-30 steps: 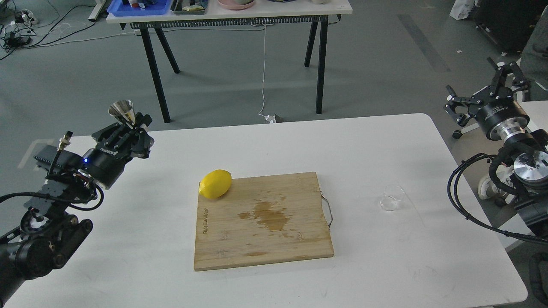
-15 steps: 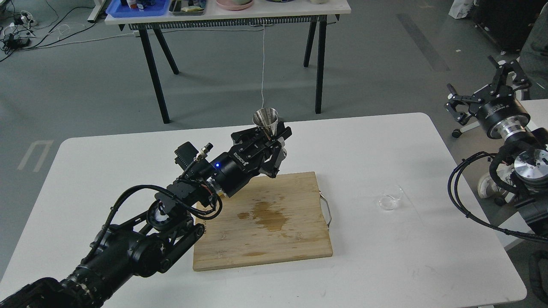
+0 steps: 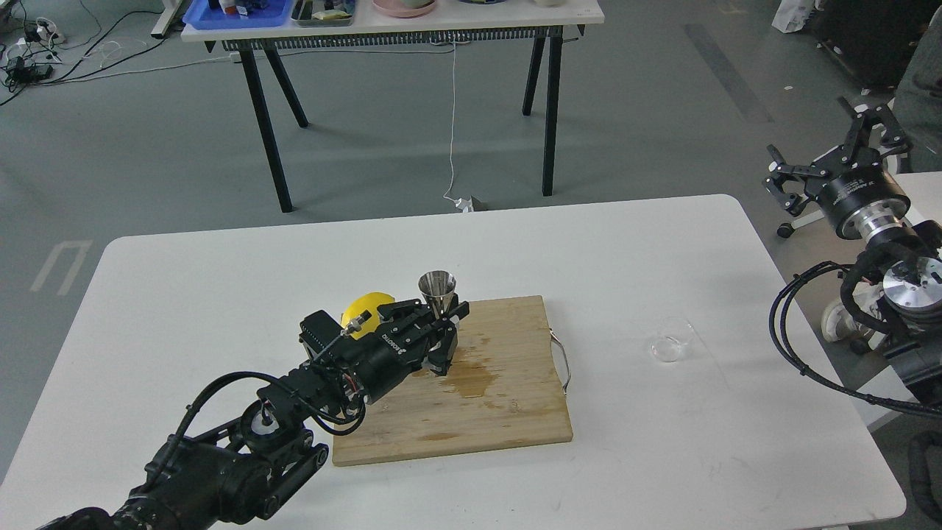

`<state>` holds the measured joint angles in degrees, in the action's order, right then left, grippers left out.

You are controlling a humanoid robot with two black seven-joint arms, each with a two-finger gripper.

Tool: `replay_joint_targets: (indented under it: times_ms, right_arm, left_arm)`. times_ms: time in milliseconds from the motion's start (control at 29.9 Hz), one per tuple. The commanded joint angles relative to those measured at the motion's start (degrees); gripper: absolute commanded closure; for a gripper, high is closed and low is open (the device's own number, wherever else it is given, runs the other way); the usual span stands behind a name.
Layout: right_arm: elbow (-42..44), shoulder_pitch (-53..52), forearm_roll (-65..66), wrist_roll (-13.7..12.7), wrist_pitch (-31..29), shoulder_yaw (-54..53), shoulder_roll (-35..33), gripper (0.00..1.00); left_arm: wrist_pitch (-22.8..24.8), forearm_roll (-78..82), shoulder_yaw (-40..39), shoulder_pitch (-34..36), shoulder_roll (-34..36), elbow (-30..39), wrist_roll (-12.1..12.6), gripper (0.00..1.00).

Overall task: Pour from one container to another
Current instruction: 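Lower the jigger onto the cutting board beside the lemon and release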

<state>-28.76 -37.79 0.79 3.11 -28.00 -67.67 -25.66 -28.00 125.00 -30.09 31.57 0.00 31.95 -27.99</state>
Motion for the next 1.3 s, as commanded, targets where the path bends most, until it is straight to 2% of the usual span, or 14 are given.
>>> replay_joint_targets:
  times_ms: [0,134,234,367,835,1102,1269]
  right_arm:
    - [-0.1,0.0,0.0,0.1,0.0,0.0,-0.1,0.02]
    - [-0.1,0.1,0.0,0.1,0.0,0.0,-0.1,0.02]
    - [-0.1,0.2,0.0,0.1,0.0,0.0,-0.1,0.02]
    - [-0.2,0.3,0.0,0.0,0.0,0.0,-0.1,0.02]
    - [-0.2,0.5,0.0,0.1,0.0,-0.1,-0.1,0.02]
    - [-0.2,0.5,-0.1,0.1,0.0,-0.1,-0.1,0.02]
    - [-0.2,0.7,-0.1,0.1,0.0,-0.1,-0.1,0.02]
  left_arm:
    - [0.0,0.0,0.9,-0.6,0.0,-0.2,0.0,0.91]
    - [0.0,0.0,1.0,-0.6,0.0,-0.4,0.0,0.88]
    - [0.0,0.0,1.1,-0.8,0.0,-0.4,0.0,0.79]
    - [0.0,0.0,1.9,-0.8,0.0,-0.4,0.0,0.74]
    - [0.0,0.0,2.1,-0.7,0.0,-0.8,0.0,0.69]
    - [0.0,0.0,2.1,-0.8,0.0,-0.8,0.0,0.58]
    - [0.0,0.0,2.2,-0.8,0.0,-0.8,0.0,0.47]
